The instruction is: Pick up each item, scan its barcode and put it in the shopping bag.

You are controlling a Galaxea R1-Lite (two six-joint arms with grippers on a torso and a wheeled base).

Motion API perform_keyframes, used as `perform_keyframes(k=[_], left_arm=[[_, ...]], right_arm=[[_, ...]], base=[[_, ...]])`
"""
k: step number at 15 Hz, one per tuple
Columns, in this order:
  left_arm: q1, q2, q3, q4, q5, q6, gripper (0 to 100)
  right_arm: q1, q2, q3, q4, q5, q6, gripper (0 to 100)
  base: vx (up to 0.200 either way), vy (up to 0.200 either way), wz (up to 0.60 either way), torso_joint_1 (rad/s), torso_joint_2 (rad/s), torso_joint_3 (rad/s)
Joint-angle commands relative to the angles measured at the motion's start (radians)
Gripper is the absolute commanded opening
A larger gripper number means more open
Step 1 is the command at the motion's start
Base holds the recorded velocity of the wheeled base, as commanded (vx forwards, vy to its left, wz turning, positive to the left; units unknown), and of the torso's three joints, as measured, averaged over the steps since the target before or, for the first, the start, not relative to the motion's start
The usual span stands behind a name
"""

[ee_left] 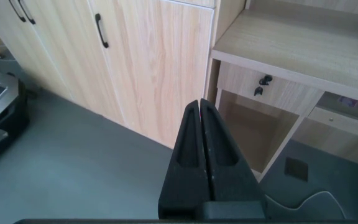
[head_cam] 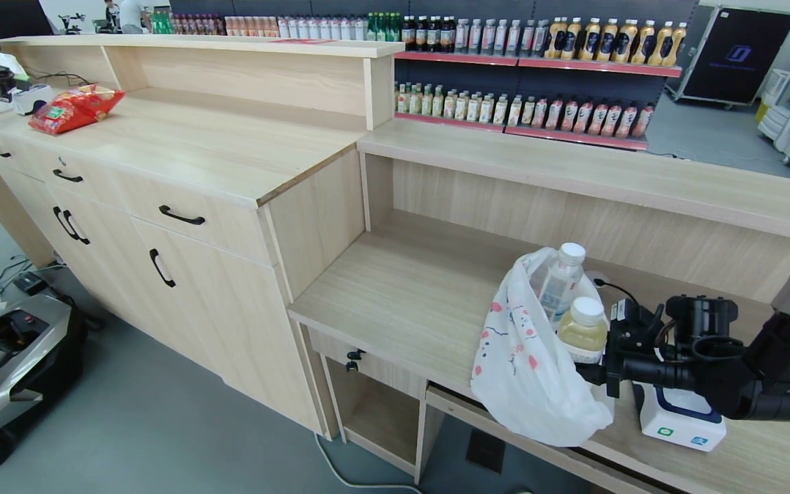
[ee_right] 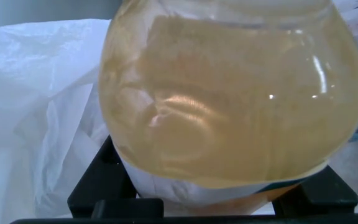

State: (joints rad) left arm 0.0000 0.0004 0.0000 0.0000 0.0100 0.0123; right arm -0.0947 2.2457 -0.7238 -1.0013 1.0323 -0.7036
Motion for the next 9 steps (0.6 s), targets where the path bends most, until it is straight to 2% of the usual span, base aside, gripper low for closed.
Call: perform_keyframes(k=[1,9], left_arm=[[0.0,0.0,0.0,0.0,0.001,0.0,0],[0.0,0.0,0.0,0.0,0.001,0.0,0]], right_arm=[[0.0,0.003,0.001,0.0,0.0,0.0,0],[0.026,0.023,-0.06,0.001,0.0,0.006,0]], base=[[0.0,0.0,0.0,0.0,0.0,0.0],[0.0,0.0,0.0,0.0,0.0,0.0]])
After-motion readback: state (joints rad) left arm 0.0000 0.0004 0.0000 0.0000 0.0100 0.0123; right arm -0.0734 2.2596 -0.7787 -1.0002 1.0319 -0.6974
